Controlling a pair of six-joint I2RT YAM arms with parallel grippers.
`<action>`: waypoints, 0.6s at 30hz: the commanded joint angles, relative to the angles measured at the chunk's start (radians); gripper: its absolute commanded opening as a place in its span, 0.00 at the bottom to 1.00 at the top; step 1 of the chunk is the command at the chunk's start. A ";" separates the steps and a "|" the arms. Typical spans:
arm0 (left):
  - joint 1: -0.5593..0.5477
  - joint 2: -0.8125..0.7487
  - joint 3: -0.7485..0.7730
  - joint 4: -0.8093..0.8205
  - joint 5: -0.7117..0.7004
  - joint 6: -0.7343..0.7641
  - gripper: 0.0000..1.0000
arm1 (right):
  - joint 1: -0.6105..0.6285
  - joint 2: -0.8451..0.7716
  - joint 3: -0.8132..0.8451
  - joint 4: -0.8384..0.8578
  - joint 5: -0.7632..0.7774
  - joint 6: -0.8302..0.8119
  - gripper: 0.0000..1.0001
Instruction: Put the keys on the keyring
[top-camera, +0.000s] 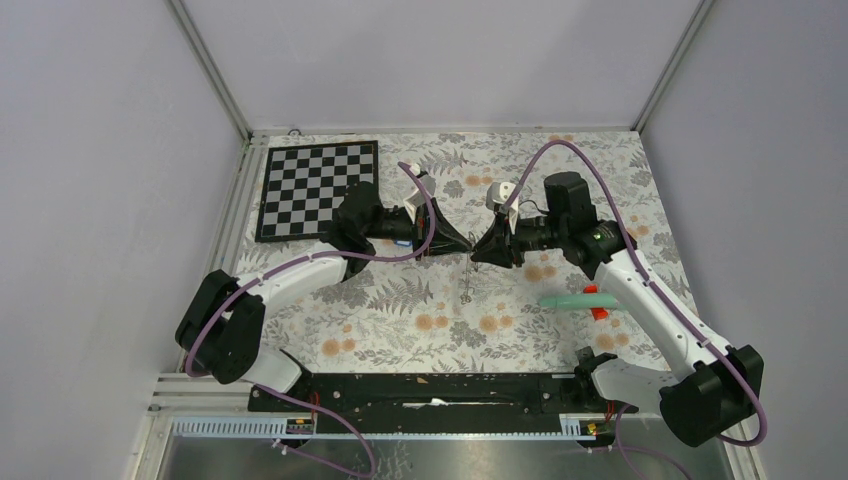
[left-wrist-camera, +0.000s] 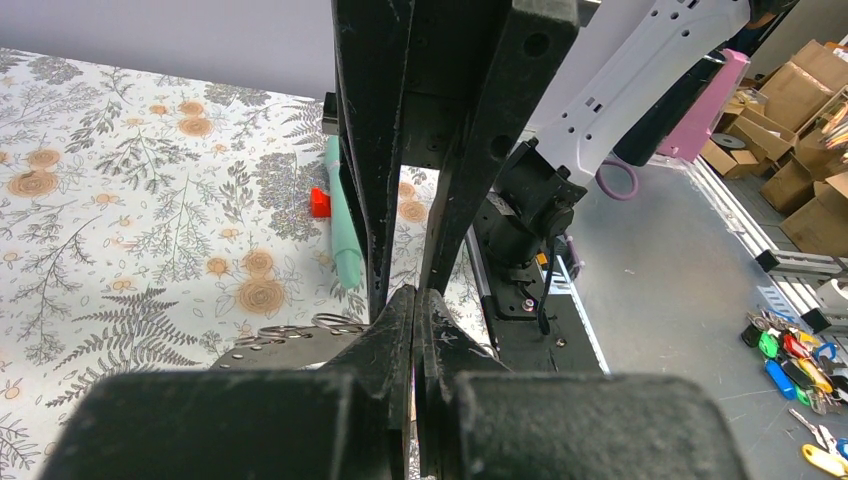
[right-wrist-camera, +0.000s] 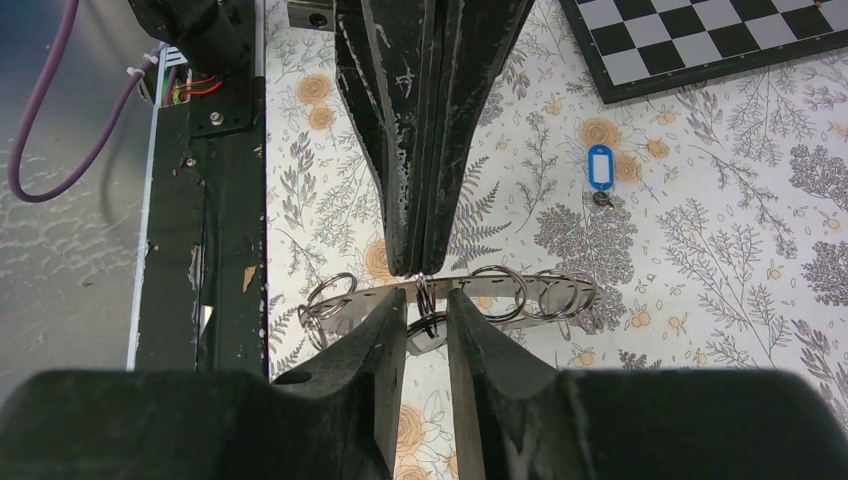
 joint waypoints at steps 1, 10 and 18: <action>0.004 -0.028 -0.005 0.088 0.023 -0.006 0.00 | 0.001 -0.009 0.012 0.023 -0.011 0.003 0.28; 0.005 -0.025 -0.005 0.086 0.022 -0.003 0.00 | 0.001 -0.009 0.016 0.036 -0.032 0.027 0.10; 0.012 -0.036 0.006 -0.019 0.011 0.096 0.00 | 0.002 -0.014 0.056 -0.067 0.027 -0.061 0.00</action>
